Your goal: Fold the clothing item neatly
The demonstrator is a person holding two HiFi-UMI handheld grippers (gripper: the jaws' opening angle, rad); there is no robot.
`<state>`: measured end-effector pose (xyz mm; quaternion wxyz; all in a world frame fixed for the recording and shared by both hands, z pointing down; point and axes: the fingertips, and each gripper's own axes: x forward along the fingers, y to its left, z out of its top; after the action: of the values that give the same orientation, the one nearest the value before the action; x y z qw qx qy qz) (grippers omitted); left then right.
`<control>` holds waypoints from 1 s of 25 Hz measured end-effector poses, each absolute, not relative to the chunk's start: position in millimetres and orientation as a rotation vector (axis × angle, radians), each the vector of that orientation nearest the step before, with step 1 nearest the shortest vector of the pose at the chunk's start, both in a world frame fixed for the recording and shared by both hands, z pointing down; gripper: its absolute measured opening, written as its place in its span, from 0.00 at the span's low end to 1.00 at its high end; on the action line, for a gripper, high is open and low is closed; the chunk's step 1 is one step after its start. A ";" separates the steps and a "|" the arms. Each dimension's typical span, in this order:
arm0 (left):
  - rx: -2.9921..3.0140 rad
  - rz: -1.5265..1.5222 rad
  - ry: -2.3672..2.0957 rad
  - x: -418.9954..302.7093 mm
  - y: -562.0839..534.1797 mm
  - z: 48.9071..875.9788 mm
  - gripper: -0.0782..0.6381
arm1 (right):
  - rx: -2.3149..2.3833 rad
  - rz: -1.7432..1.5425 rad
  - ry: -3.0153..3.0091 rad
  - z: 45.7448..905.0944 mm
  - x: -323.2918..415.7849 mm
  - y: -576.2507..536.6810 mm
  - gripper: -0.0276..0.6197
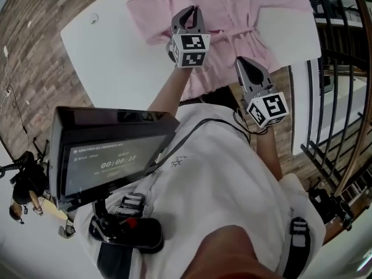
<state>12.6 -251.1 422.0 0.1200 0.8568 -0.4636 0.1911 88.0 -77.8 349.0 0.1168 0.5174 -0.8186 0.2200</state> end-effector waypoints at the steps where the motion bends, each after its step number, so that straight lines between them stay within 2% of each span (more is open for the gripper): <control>1: 2.510 0.562 -1.347 15.6 -251.4 421.6 0.14 | 1.519 0.653 -2.391 348.8 87.7 -74.6 0.05; 13: 2.528 0.646 -1.353 47.2 -263.5 429.0 0.14 | 1.393 0.689 -2.442 357.3 98.0 -85.7 0.05; 15: 2.535 0.657 -1.340 71.7 -265.3 432.3 0.14 | 1.389 0.697 -2.438 359.7 119.1 -88.2 0.05; 20: 2.540 0.719 -1.300 176.2 -278.0 454.3 0.14 | 1.411 0.740 -2.400 375.4 224.0 -97.2 0.05; 25: 2.537 0.774 -1.251 213.3 -278.6 477.4 0.14 | 1.432 0.759 -2.367 386.0 258.2 -103.0 0.05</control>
<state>213.3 -278.6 477.4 0.1044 0.8603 -0.4244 0.2624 258.2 -103.0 386.0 0.1360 0.4946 -0.8174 0.2622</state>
